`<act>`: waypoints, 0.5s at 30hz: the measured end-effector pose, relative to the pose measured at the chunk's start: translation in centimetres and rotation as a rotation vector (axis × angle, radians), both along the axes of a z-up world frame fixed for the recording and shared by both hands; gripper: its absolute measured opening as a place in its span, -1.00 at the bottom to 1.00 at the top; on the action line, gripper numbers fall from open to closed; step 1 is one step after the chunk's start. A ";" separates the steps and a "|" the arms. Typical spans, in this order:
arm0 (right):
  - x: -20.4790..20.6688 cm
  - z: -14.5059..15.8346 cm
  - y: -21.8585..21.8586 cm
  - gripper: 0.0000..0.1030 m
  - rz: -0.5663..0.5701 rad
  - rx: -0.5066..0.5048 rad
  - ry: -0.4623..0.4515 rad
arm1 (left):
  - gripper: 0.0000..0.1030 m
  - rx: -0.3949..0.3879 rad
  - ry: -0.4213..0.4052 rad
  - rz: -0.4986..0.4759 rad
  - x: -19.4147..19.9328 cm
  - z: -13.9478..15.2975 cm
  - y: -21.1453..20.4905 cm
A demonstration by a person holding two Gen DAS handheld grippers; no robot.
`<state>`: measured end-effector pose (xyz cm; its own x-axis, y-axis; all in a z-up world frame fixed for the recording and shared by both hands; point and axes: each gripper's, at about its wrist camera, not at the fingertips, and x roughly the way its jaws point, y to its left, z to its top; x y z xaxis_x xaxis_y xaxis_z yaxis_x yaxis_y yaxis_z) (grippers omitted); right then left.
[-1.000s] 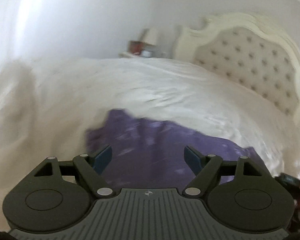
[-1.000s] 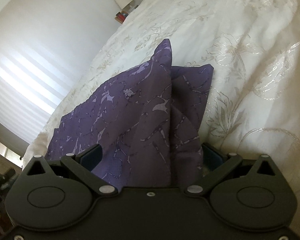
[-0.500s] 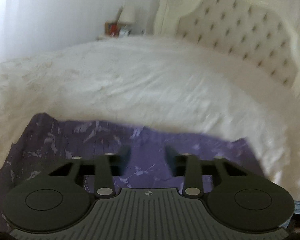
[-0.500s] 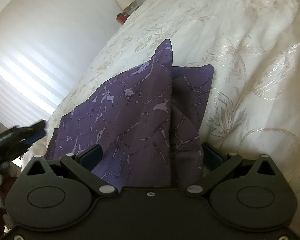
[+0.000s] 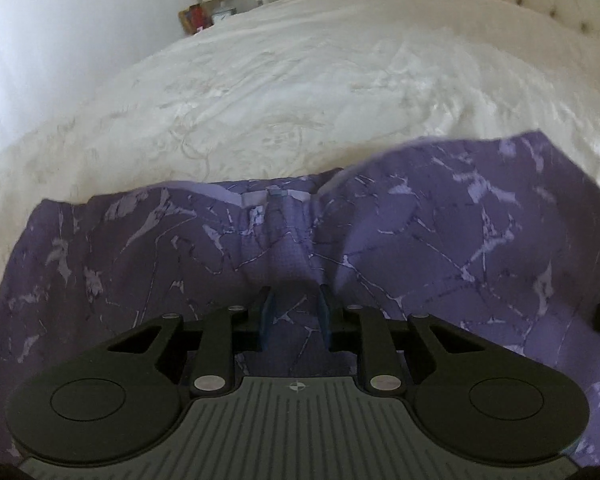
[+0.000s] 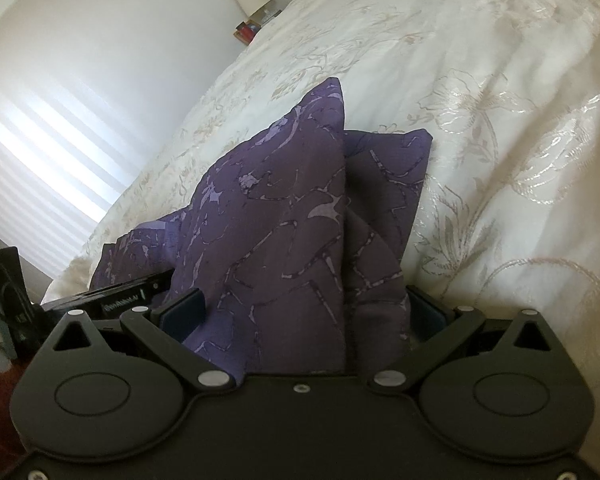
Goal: Fold large clothes
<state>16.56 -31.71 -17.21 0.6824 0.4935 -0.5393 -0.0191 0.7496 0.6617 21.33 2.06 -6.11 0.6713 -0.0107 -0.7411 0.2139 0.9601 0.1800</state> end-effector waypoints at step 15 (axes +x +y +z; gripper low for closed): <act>-0.4 0.2 -0.9 0.34 -0.003 0.066 0.021 | -0.56 -0.020 0.009 0.000 0.5 -0.1 0.0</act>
<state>16.12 -32.59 -16.97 0.6730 0.5261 -0.5198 -0.0028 0.7046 0.7096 21.82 2.08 -6.19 0.6646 -0.0254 -0.7468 0.2157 0.9634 0.1592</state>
